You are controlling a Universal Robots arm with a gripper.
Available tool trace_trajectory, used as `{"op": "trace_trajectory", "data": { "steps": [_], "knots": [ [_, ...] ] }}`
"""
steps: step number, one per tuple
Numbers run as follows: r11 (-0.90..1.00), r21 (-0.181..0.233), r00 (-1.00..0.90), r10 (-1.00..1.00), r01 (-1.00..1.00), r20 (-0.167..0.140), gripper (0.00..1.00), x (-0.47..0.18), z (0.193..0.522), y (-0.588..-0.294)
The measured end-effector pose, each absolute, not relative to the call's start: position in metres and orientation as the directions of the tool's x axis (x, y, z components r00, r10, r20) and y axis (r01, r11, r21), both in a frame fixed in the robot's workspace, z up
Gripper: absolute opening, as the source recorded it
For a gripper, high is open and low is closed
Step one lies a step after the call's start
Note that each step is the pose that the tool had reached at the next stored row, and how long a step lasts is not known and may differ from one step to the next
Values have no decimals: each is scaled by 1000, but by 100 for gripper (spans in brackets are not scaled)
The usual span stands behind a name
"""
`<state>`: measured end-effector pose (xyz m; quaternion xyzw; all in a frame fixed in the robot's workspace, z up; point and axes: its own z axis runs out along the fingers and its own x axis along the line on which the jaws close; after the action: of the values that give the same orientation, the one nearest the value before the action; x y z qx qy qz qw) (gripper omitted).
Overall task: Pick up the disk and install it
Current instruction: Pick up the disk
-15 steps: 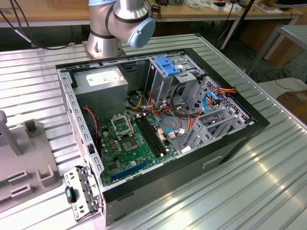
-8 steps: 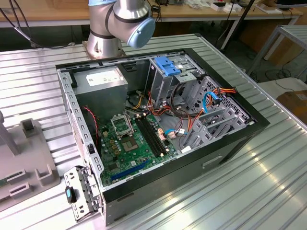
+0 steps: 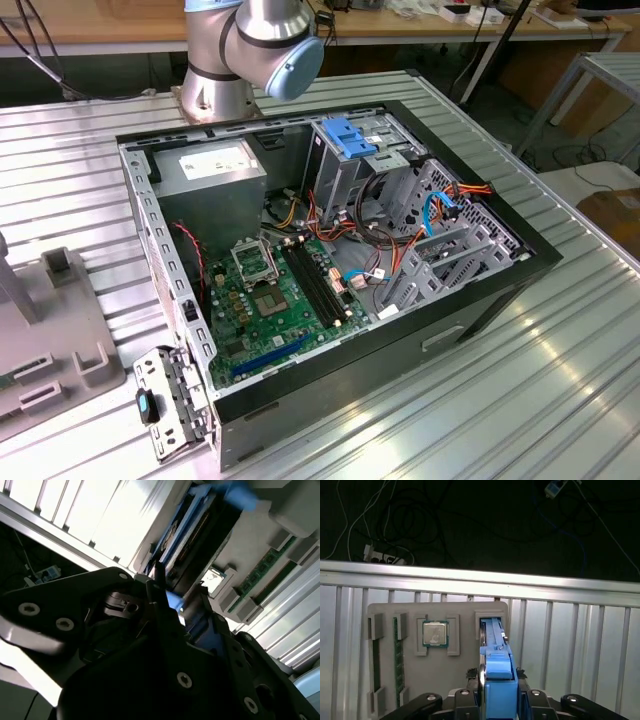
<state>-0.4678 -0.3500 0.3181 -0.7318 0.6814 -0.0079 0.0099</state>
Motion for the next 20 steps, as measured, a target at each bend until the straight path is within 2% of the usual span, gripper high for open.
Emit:
{"op": "trace_trajectory", "data": {
  "steps": [1,2,20],
  "knots": [
    [-71,-25,71,-997,-997,-2,38,-468,318,-350],
    [-71,-25,71,-997,-997,-2,51,-468,318,-350],
    [-71,-18,71,-997,-997,-3,51,-478,302,-351]
  ]
}}
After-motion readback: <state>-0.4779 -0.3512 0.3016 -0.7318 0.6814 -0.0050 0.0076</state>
